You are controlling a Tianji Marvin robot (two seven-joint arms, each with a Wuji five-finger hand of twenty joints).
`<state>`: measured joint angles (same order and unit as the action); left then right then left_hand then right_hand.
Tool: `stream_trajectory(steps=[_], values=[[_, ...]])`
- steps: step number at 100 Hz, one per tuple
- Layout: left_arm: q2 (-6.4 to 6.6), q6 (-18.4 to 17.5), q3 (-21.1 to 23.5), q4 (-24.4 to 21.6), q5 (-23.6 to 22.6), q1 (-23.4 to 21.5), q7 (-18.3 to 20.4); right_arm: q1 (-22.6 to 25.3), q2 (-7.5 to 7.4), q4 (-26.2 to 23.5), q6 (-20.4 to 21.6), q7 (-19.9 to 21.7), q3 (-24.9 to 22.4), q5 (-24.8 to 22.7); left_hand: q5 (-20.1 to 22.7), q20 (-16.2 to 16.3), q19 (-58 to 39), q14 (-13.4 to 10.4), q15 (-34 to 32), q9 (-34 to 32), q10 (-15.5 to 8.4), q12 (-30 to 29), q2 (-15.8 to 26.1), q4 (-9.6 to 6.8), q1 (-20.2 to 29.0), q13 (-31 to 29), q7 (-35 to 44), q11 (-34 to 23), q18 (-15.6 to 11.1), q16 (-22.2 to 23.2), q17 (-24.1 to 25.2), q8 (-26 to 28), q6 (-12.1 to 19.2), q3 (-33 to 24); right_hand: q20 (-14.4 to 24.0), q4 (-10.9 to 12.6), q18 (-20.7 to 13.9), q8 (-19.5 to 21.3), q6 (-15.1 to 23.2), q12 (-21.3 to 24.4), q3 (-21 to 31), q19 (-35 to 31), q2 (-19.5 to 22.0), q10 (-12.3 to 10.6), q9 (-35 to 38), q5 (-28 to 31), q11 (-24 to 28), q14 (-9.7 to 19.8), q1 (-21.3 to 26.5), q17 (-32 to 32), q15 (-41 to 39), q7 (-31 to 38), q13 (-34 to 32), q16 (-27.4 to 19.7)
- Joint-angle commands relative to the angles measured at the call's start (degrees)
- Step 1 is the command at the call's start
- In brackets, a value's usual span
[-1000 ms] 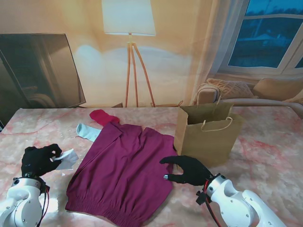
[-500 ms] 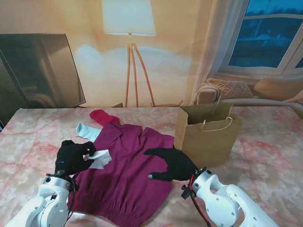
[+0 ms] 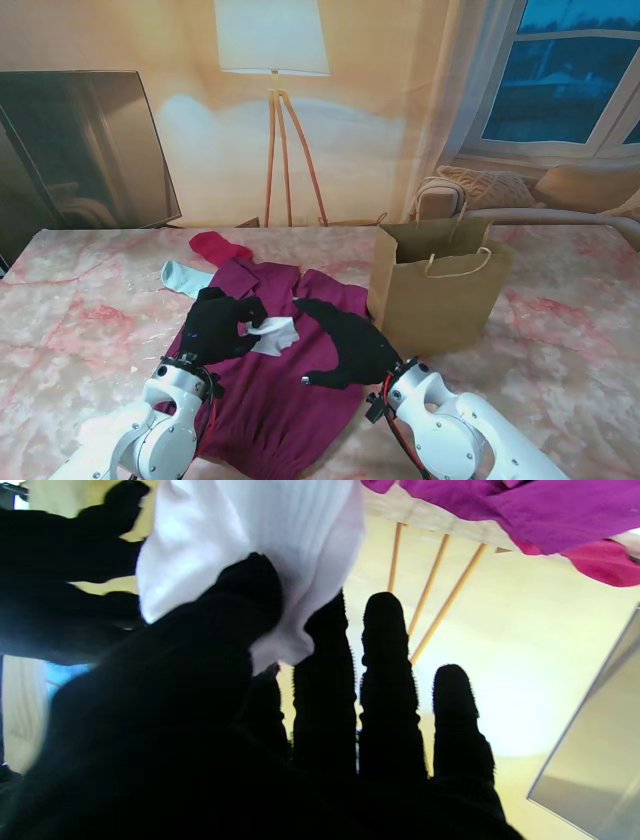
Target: Fold the socks and the shorts into the kraft paper bag
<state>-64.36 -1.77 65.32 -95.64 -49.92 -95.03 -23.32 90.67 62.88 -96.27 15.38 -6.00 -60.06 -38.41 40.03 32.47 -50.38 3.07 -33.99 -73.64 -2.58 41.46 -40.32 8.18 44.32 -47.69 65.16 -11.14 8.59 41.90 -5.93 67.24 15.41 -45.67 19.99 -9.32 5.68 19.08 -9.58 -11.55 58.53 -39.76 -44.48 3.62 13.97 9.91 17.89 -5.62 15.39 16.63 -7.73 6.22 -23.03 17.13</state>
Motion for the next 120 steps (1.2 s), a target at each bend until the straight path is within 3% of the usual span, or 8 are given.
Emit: stream_trajectory(steps=[1,8,14,26,56,81,116,120], values=[[-0.81,-0.62,-1.01,-0.19,0.16,0.52,-0.13,-0.12,0.64,0.50,-0.43,-0.29,0.61,-0.32,2.04,0.53,-0.75,-0.40,-1.44,-1.63,-0.91,0.98,0.06,-0.23,0.92,-1.37,3.32,0.57,0.66,0.78,0.30,1.10,0.93,-3.84,0.90,-2.59,0.35,0.59,-2.00,1.01,2.98,1.45,-3.35,1.71,-3.91,-1.66,-0.45,-1.48,-2.78,-1.13,0.82,-6.39,2.93,-1.52],[-0.89,-0.92,-2.01,0.10,0.36,1.15,-0.33,-0.49,0.72,0.92,-0.81,-0.16,0.99,0.16,2.04,0.51,-0.76,-0.42,-1.39,-1.62,-0.99,1.02,0.03,-0.25,0.93,-1.34,3.31,0.58,0.63,0.79,0.27,1.11,0.93,-3.87,0.95,-2.85,1.39,-1.69,-3.05,2.58,3.57,1.03,-4.13,2.49,-4.03,-1.04,-3.93,-2.84,-2.26,-0.82,0.03,-8.98,3.46,-1.46],[-0.91,-1.12,-2.56,0.30,0.48,1.55,-0.30,-0.80,0.76,1.38,-0.85,0.00,1.29,0.70,1.98,0.46,-0.68,-0.40,-1.35,-1.59,-1.06,1.06,0.08,-0.24,0.89,-1.30,3.23,0.58,0.52,0.81,0.40,1.11,1.14,-3.84,1.32,-2.84,2.24,-2.27,-2.61,0.88,4.64,-0.61,-5.67,2.36,-3.89,-1.04,-0.78,-3.49,-1.34,0.87,-1.16,-8.12,1.16,-1.05],[-0.95,-1.38,-3.13,0.61,0.74,1.95,-0.21,-1.45,0.97,2.64,-0.76,-1.07,2.16,0.53,2.04,0.36,-0.50,-0.36,-1.30,-1.52,-1.02,1.13,0.13,-0.26,0.94,-1.23,3.19,0.60,0.51,0.85,0.63,1.19,1.13,-3.84,2.55,-2.62,2.52,8.61,-1.13,-3.58,6.36,-8.05,-8.89,1.20,1.10,1.20,10.01,-3.57,2.31,8.39,-4.88,-2.48,-9.45,1.21],[-0.89,-2.20,-3.56,0.55,0.71,2.08,-0.05,-1.95,2.00,3.61,-1.43,-6.25,4.09,-0.34,2.14,0.26,-0.24,-0.40,-1.30,-1.42,-1.22,1.22,0.22,-0.24,0.88,-1.30,3.08,0.67,0.41,0.95,0.77,1.42,1.28,-3.70,3.16,-1.63,1.12,13.17,7.17,-10.23,7.82,-22.49,-8.90,-4.57,19.14,14.25,22.94,0.83,8.05,21.89,-15.66,16.94,-30.32,11.63],[-0.83,-2.66,-3.55,0.17,0.50,1.78,-0.06,-1.61,2.59,3.22,-3.19,-8.95,4.94,-0.72,2.15,0.22,-0.14,-0.45,-1.30,-1.43,-1.23,1.27,0.20,-0.27,0.89,-1.35,3.03,0.67,0.38,1.00,0.82,1.48,1.29,-3.67,2.48,-0.91,0.70,18.21,13.62,-13.41,8.73,-27.39,-7.52,-6.52,26.31,19.97,26.50,1.74,10.66,26.26,-20.06,27.65,-35.64,16.01],[-0.59,-3.79,-3.65,-0.99,0.46,0.97,1.08,-1.88,3.75,3.94,-3.71,-14.23,6.44,-0.95,1.99,-0.04,0.65,-0.47,-1.05,-1.24,-1.53,1.39,0.30,-0.27,0.88,-1.20,2.86,0.73,0.15,0.99,1.36,1.66,1.49,-3.51,2.73,0.00,1.75,19.03,18.56,-14.37,8.99,-33.37,-1.98,-7.47,36.62,28.50,27.74,1.64,10.98,31.01,-24.09,33.25,-41.53,17.71],[-0.58,-3.90,-3.64,-1.01,0.53,0.91,1.13,-2.03,4.04,4.26,-3.87,-15.63,6.76,-1.11,2.05,-0.05,0.67,-0.42,-1.03,-1.26,-1.60,1.41,0.33,-0.27,0.87,-1.18,2.89,0.72,0.14,1.00,1.30,1.72,1.52,-3.50,1.10,-5.44,1.76,14.43,20.53,-14.11,8.47,-35.91,-1.64,-7.48,39.93,29.97,27.56,1.56,12.61,32.96,-25.83,37.47,-43.60,17.79]])
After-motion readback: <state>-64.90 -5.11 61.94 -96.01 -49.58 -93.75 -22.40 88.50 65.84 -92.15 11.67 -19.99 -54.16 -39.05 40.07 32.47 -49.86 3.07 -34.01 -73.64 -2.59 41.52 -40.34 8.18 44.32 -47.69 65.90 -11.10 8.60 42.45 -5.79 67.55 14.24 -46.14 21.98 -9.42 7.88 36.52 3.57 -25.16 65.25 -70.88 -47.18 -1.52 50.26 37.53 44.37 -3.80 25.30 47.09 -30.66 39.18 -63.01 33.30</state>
